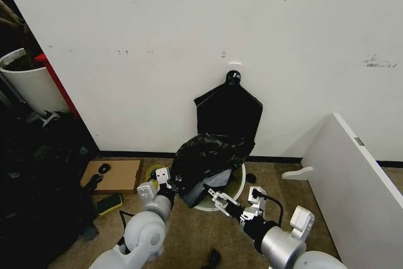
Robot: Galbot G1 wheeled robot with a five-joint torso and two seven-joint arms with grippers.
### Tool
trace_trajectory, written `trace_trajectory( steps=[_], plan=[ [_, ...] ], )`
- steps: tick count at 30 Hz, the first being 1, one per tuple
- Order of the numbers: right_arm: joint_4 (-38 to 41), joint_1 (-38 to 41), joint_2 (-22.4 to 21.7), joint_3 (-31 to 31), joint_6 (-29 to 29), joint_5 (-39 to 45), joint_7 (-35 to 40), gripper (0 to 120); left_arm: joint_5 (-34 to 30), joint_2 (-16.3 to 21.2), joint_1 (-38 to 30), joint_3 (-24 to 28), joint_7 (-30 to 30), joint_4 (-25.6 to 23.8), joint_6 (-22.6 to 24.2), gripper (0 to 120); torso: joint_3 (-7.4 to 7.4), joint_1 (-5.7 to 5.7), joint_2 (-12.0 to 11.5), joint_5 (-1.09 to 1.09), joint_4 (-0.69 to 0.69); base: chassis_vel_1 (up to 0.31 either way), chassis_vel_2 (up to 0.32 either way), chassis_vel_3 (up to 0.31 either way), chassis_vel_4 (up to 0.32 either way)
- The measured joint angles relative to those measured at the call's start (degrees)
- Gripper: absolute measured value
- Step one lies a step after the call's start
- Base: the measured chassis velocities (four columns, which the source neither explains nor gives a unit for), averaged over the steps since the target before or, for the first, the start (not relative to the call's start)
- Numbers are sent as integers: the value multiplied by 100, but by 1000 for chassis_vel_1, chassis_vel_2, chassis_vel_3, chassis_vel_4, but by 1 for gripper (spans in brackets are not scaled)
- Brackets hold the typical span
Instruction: Place the garbage bag over the trash bin.
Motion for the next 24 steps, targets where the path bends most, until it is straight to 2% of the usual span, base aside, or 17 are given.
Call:
trace_trajectory(
  steps=[9, 10, 12, 14, 17, 18, 19, 24],
  plan=[
    [-280, 262, 119, -126, -35, -45, 23, 98, 66, -26, 43, 30, 22, -52, 21, 0, 0, 0, 0, 0, 0, 0, 0, 0, 0],
    [-321, 300, 140, -145, -41, -49, 25, 92, 76, -22, 57, 29, 24, -58, 24, 0, 0, 0, 0, 0, 0, 0, 0, 0, 0],
    [-333, 309, 145, -150, -43, -51, 26, 90, 77, -21, 59, 29, 25, -60, 24, 0, 0, 0, 0, 0, 0, 0, 0, 0, 0],
    [-427, 390, 197, -194, -51, -80, 57, 79, 80, -11, 93, 21, 28, -89, 26, 0, 0, 0, 0, 0, 0, 0, 0, 0, 0],
    [-486, 436, 239, -211, -55, -103, 91, 75, 79, 10, 137, 6, 35, -124, 27, 0, 0, 0, 0, 0, 0, 0, 0, 0, 0],
    [-500, 442, 249, -215, -57, -112, 99, 69, 79, 17, 158, -4, 39, -135, 27, 0, 0, 0, 0, 0, 0, 0, 0, 0, 0],
    [-500, 442, 249, -215, -57, -112, 99, 69, 79, 17, 158, -4, 39, -135, 27, 0, 0, 0, 0, 0, 0, 0, 0, 0, 0],
    [-502, 424, 239, -206, -64, -138, 99, 51, 84, 14, 180, -21, 49, -138, 28, 0, 0, 0, 0, 0, 0, 0, 0, 0, 0]
  ],
)
